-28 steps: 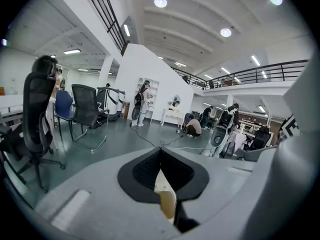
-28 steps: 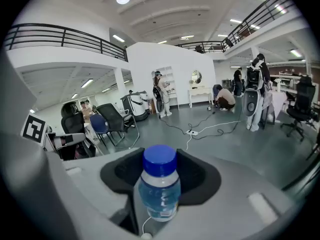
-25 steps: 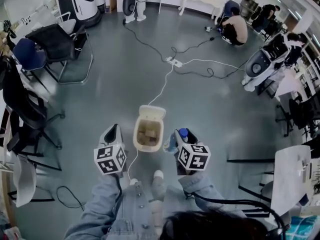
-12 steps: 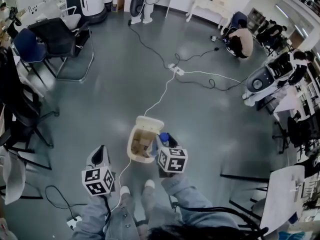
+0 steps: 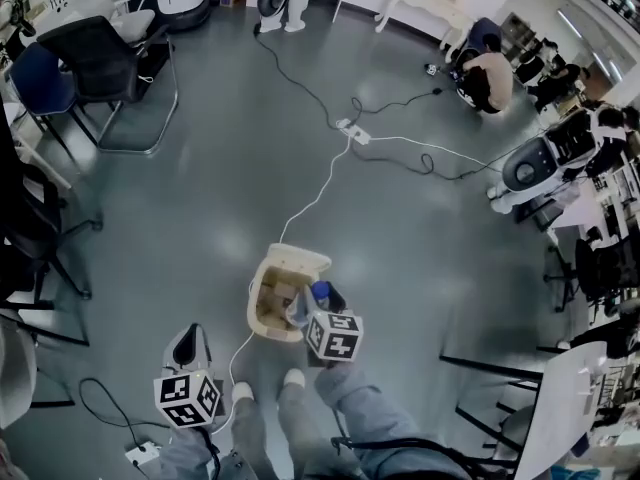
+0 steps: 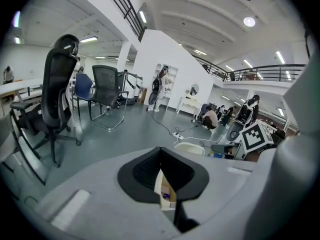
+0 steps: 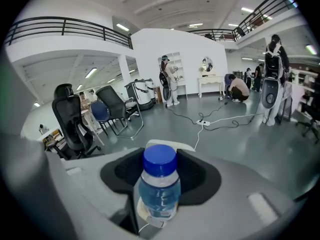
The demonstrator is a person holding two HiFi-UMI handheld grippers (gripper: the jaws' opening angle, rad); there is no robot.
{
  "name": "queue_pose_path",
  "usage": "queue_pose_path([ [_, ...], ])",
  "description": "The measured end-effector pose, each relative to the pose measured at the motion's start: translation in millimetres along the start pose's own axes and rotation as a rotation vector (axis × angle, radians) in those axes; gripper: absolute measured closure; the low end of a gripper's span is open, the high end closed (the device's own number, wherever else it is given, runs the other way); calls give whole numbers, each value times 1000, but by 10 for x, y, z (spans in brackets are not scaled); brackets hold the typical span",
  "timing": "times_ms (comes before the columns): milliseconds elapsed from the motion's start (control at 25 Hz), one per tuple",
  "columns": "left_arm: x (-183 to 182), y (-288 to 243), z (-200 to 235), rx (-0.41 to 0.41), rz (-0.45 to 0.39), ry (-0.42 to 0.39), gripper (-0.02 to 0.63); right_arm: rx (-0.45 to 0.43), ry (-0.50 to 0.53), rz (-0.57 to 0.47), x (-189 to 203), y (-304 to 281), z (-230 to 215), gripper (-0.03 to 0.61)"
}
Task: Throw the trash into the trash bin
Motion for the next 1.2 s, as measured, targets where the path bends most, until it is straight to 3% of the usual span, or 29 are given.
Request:
queue_pose_path([
  [320,441,-419,240,-32,58,20,605,3,-5,45,394,-642,-139,376],
  [840,1072,-664,444,-68,117,84,604,-80,23,80,1016,-1609,-145,376],
  [1200,1160,-658,572,-102,144,99,604,-62,-17,112,1306,-1814,-201,376],
])
Point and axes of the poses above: the fingertips, and each gripper's own axes: y backward along the fingers, z to its left, x out of its underside, the point moved 3 cm from there along y, backward along the fingers, and after that the axes turned 4 degrees about z, right-handed, at the moved point
